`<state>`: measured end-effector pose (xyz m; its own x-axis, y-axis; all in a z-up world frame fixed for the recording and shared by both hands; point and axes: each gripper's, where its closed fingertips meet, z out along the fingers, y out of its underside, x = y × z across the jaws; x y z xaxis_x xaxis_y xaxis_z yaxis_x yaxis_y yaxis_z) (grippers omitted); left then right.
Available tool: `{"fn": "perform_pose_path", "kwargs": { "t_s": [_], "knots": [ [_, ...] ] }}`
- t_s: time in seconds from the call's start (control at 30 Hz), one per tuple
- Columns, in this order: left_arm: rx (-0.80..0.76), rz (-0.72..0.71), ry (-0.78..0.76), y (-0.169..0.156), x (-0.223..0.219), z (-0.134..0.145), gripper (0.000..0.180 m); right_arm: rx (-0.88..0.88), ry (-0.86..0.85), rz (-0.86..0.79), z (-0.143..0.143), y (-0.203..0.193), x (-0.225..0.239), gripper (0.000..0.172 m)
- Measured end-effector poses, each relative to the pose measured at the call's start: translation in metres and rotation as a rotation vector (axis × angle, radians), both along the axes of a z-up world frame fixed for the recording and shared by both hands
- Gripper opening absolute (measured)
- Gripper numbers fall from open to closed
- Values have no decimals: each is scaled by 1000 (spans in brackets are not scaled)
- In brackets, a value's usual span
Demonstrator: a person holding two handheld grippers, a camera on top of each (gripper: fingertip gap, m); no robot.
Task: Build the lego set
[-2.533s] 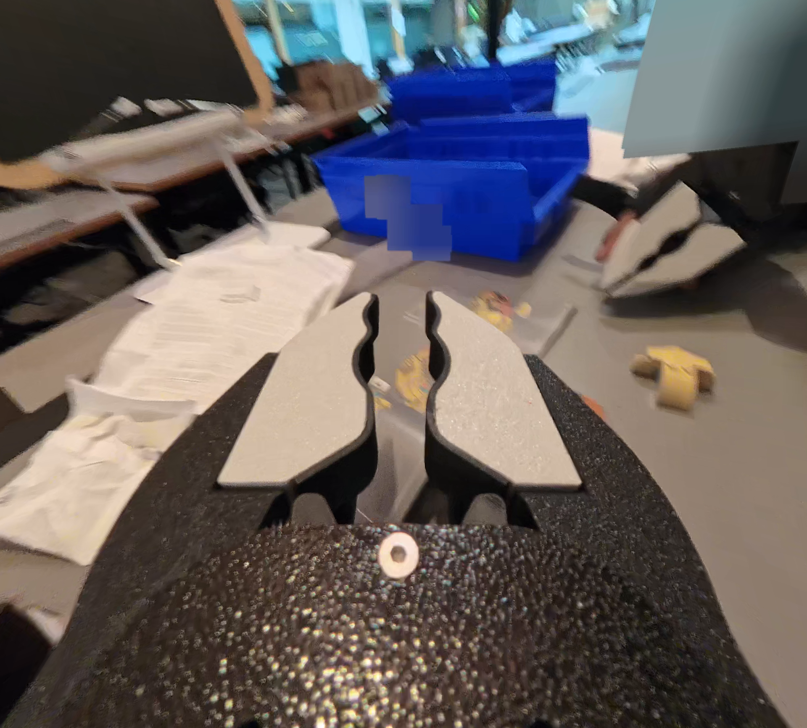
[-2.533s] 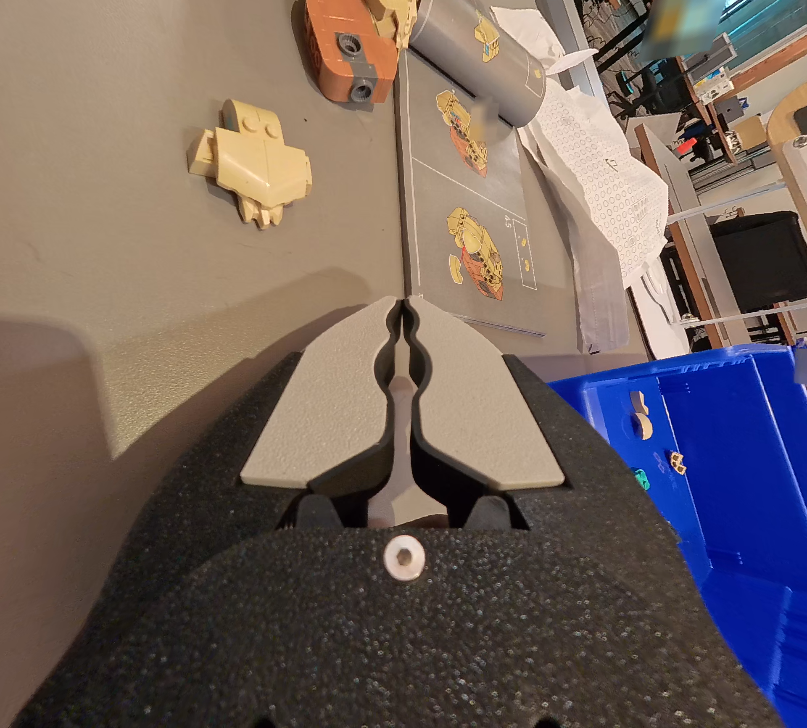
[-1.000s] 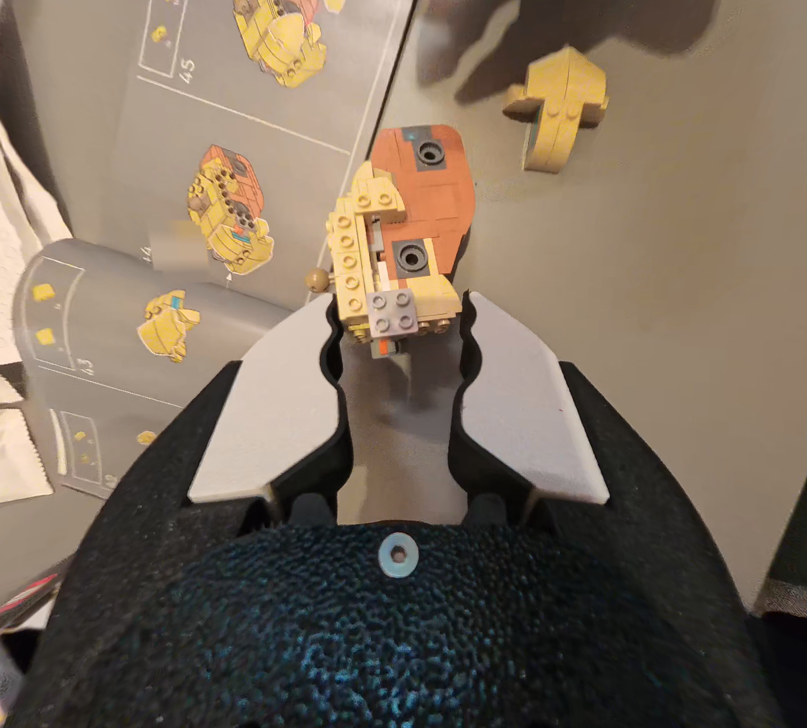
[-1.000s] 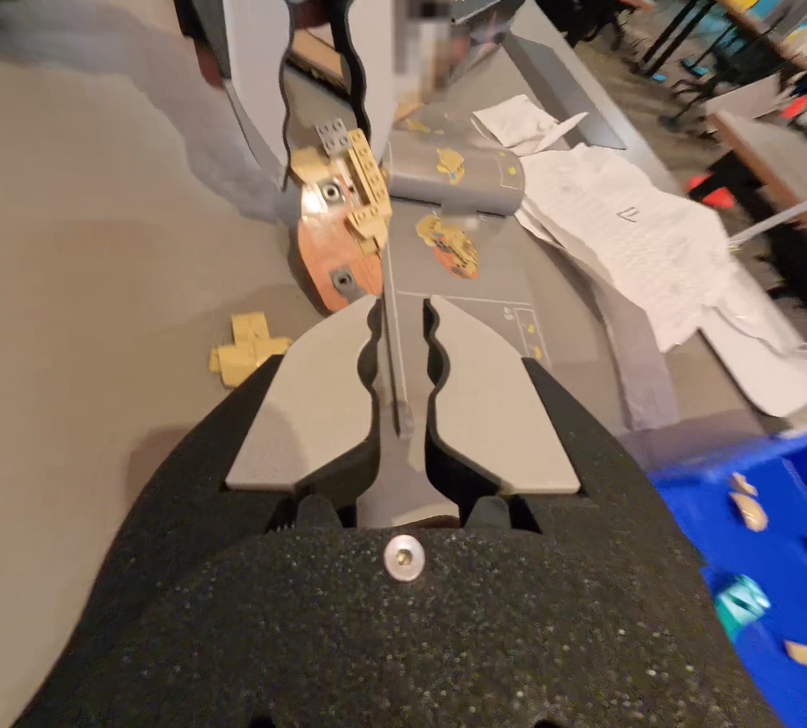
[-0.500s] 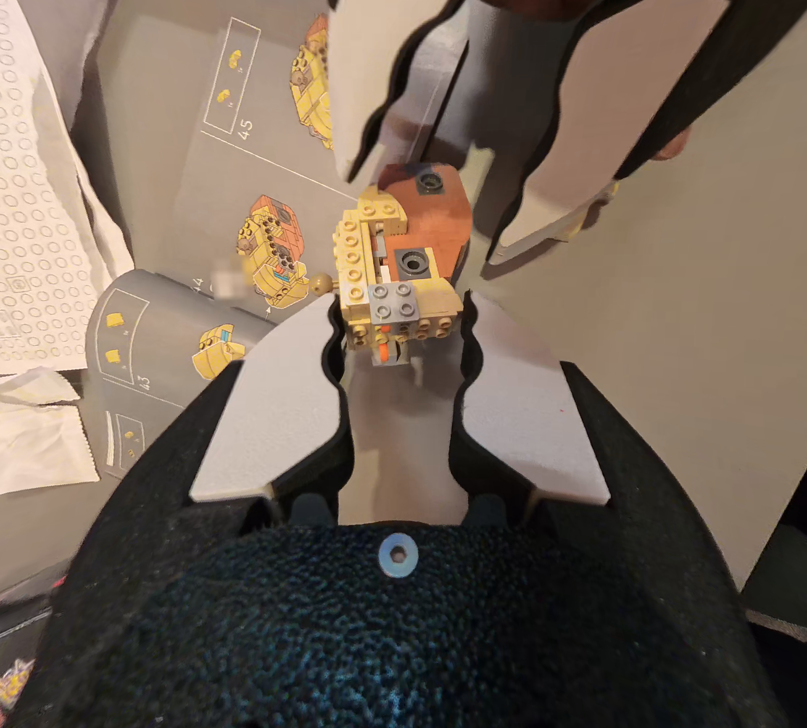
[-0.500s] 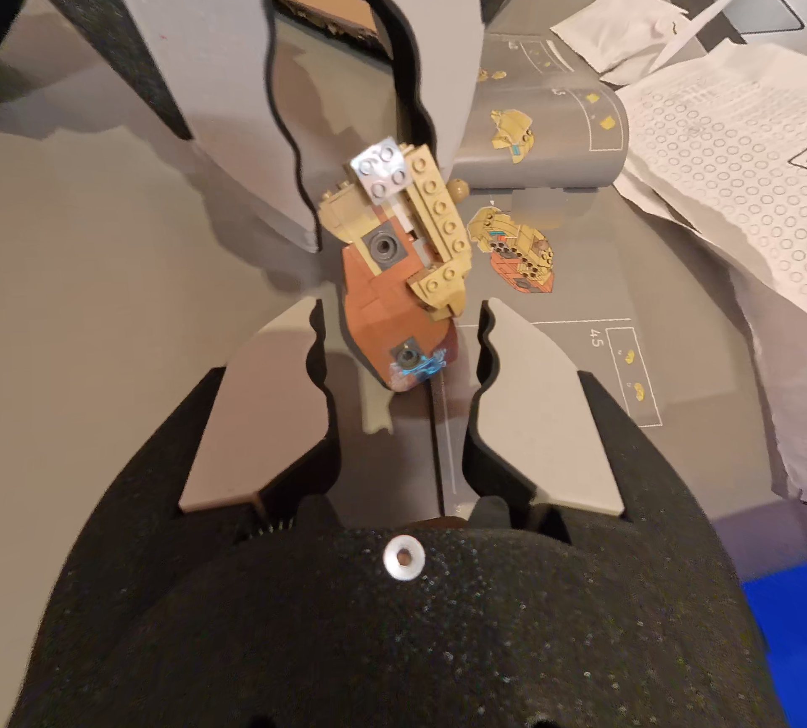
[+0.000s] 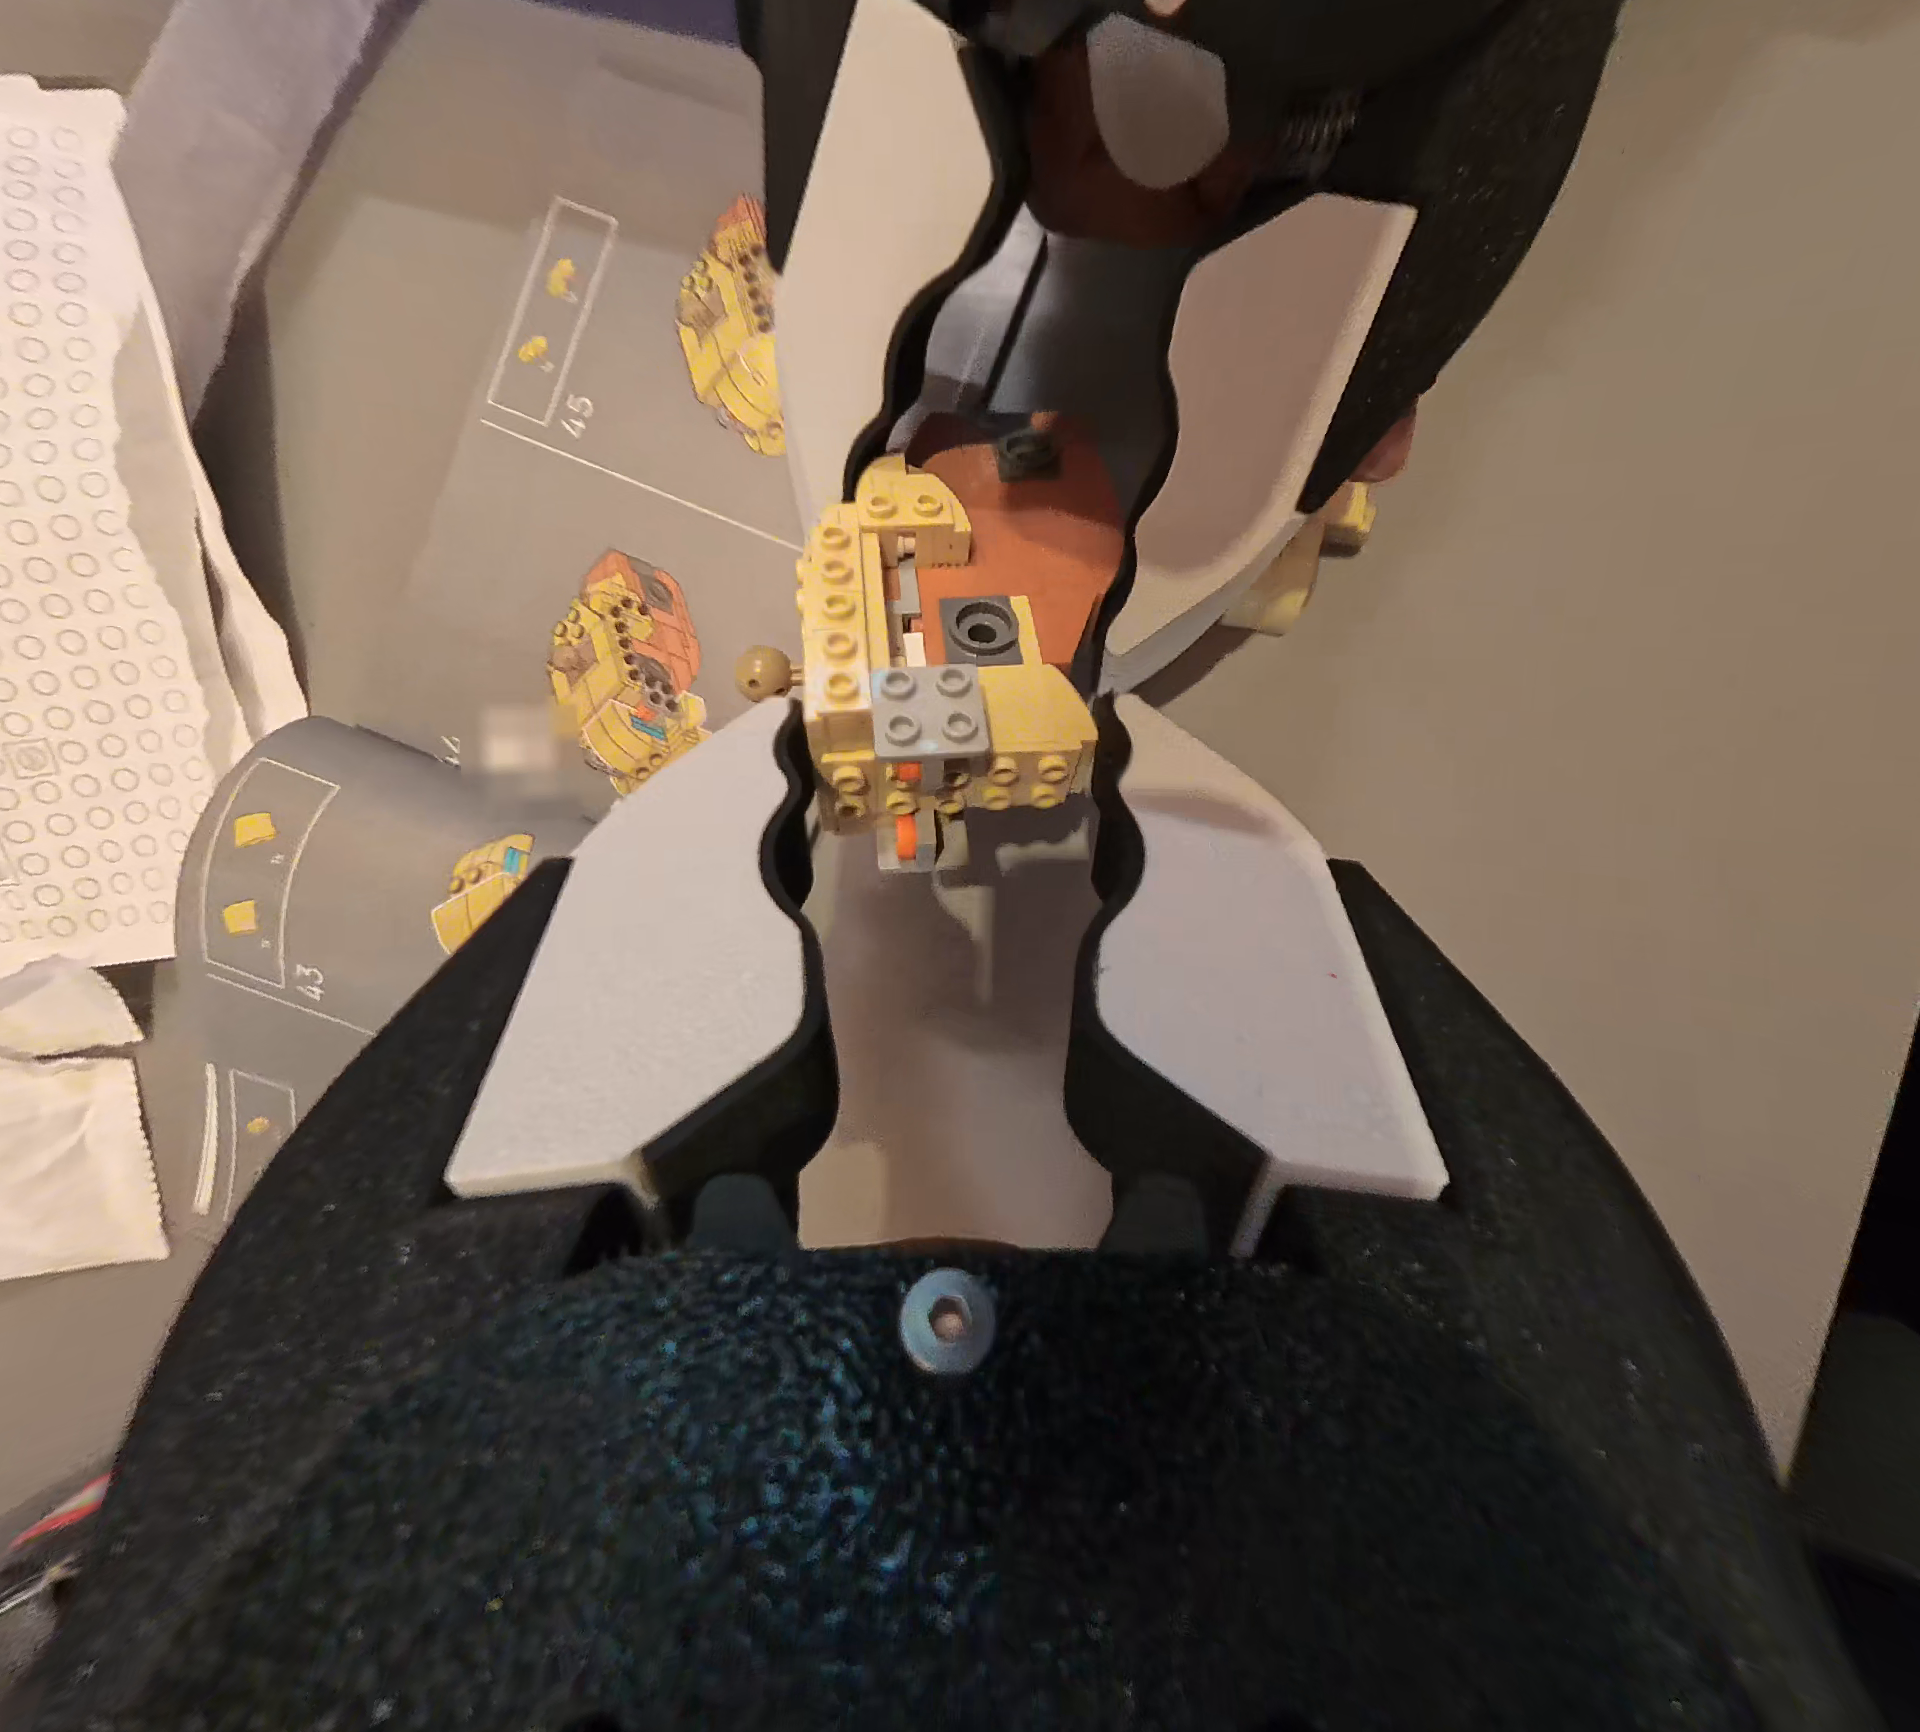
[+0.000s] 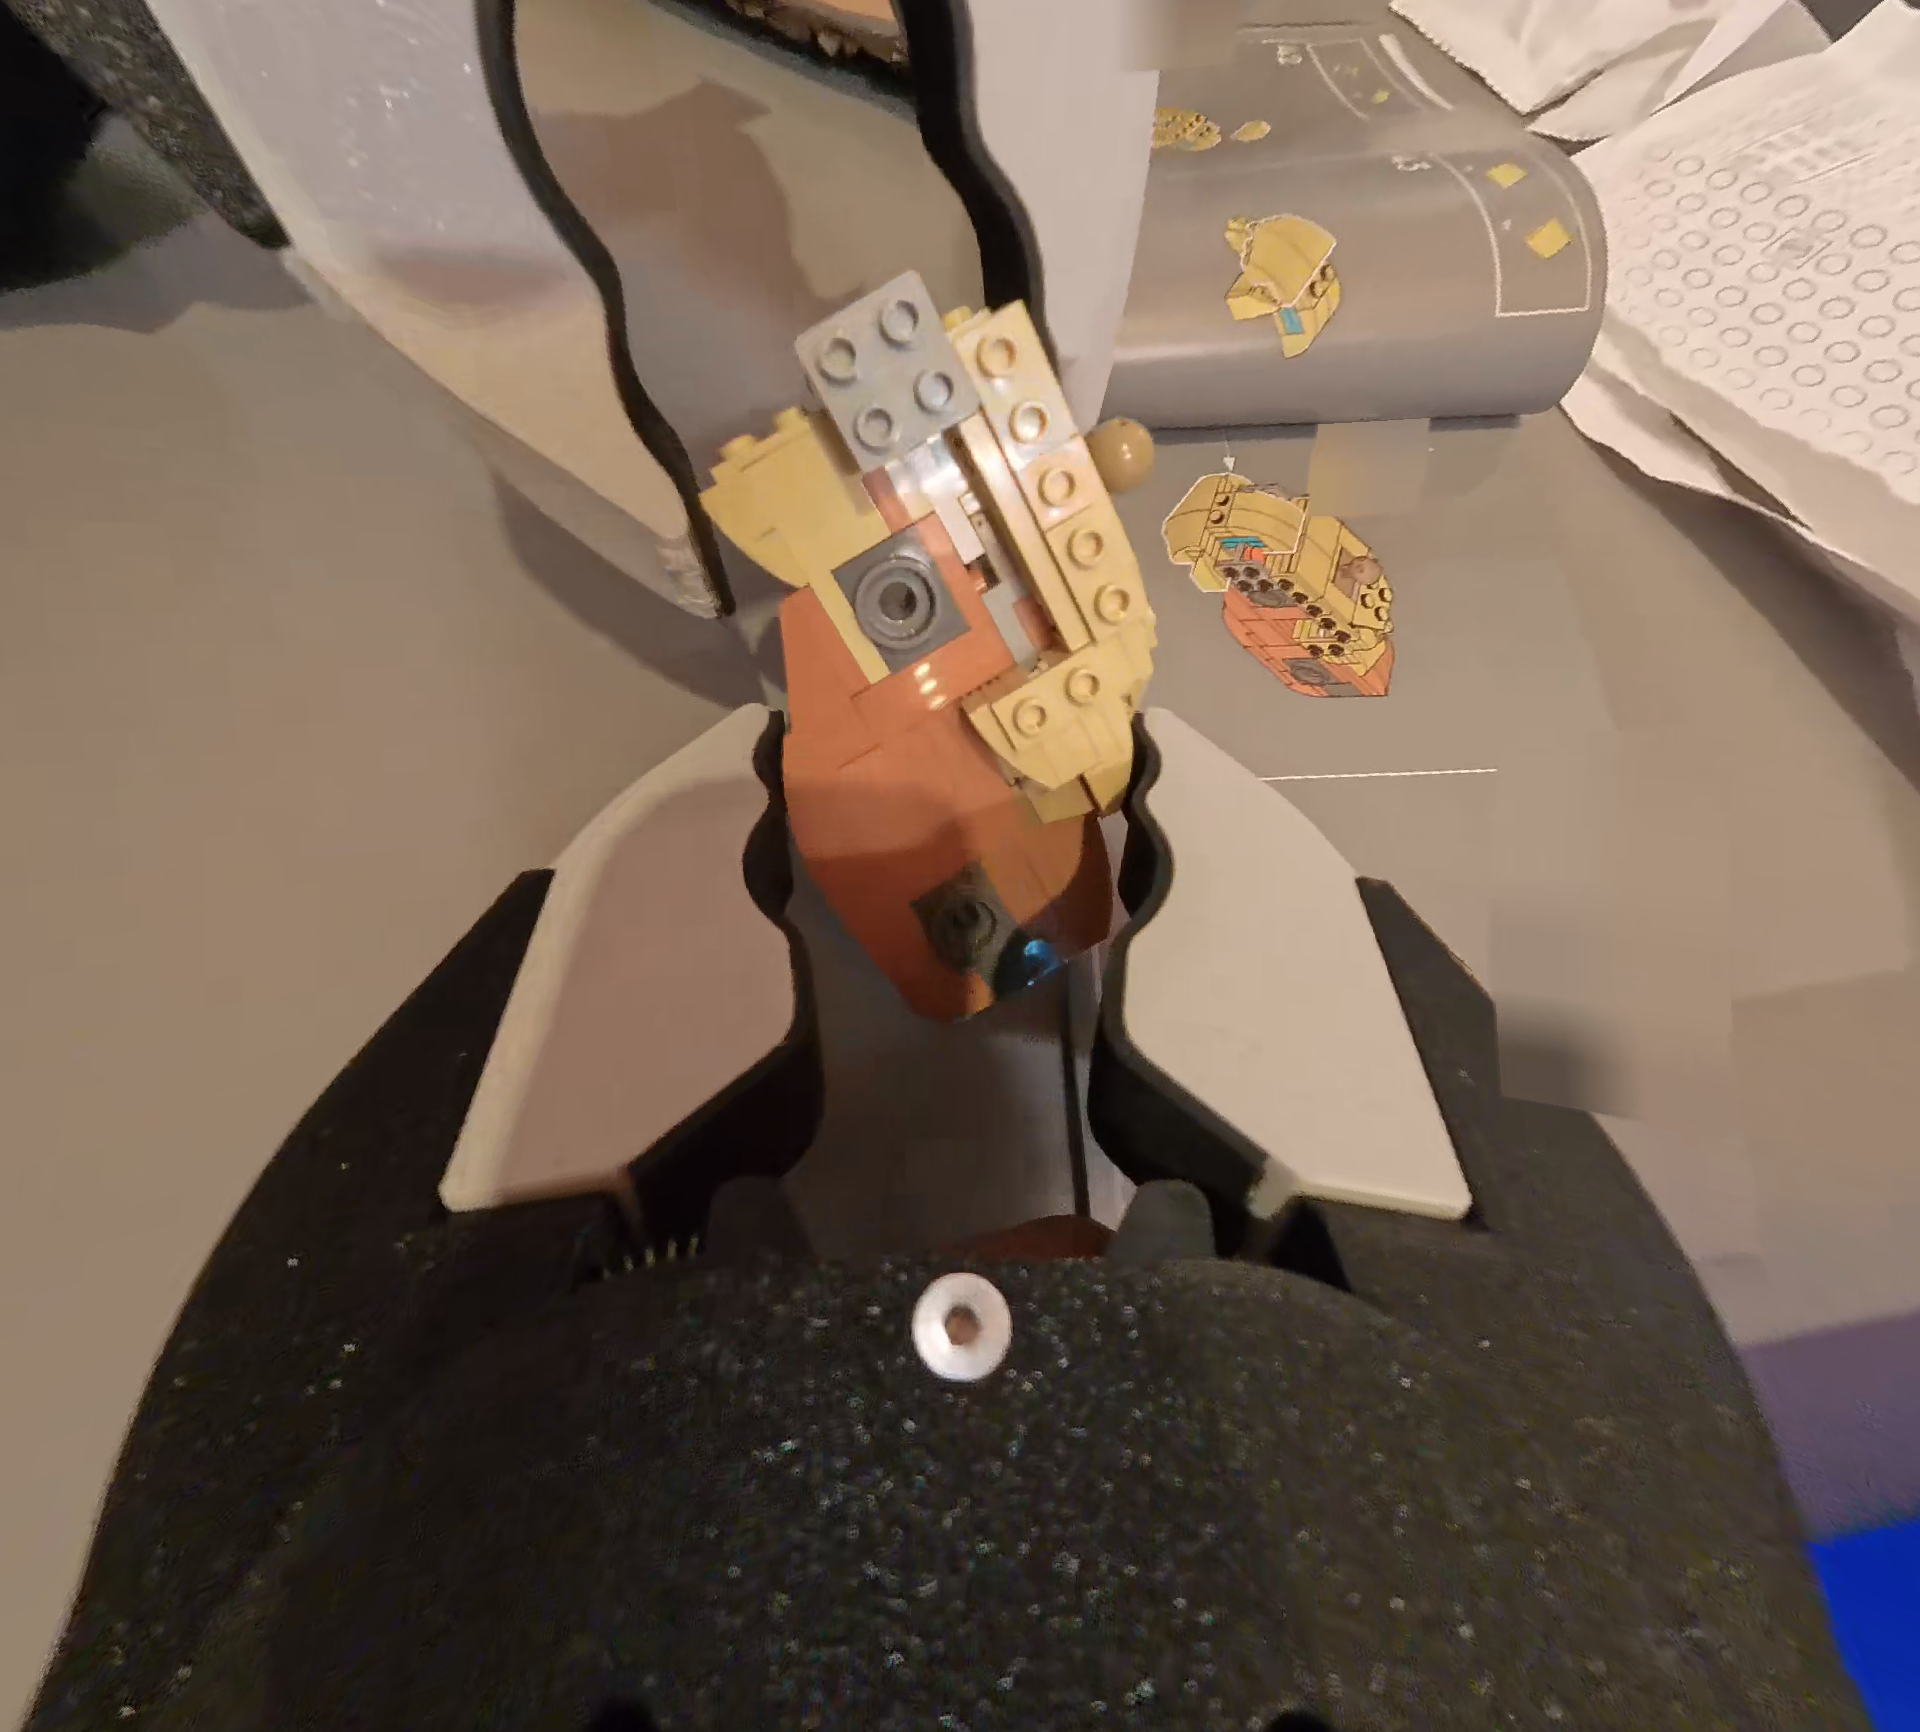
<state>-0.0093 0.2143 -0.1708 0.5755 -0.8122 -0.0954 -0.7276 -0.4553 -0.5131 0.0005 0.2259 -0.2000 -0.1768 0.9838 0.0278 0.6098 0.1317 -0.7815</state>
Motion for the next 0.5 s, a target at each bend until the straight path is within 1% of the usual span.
{"fn": "perform_pose_path", "kwargs": {
  "t_s": [0.07, 0.13, 0.23, 0.37, 0.5],
  "knots": [
    [37, 3, -52, 3, -1, 4, 51, -54, 24, -9, 4, 1, 0, 62],
    [90, -13, -119, 5, -2, 10, 56, -94, 52, -23, 8, 4, 0, 62],
    [207, -39, -272, 6, -7, 22, 61, -169, 101, -41, 15, 8, 1, 61],
    [212, 13, -413, 2, -23, 17, 63, -213, 118, -68, 15, 14, 2, 61],
    [203, 101, -511, 2, -28, 9, 65, -298, 172, -72, 25, 9, 1, 61]
  ]
}}
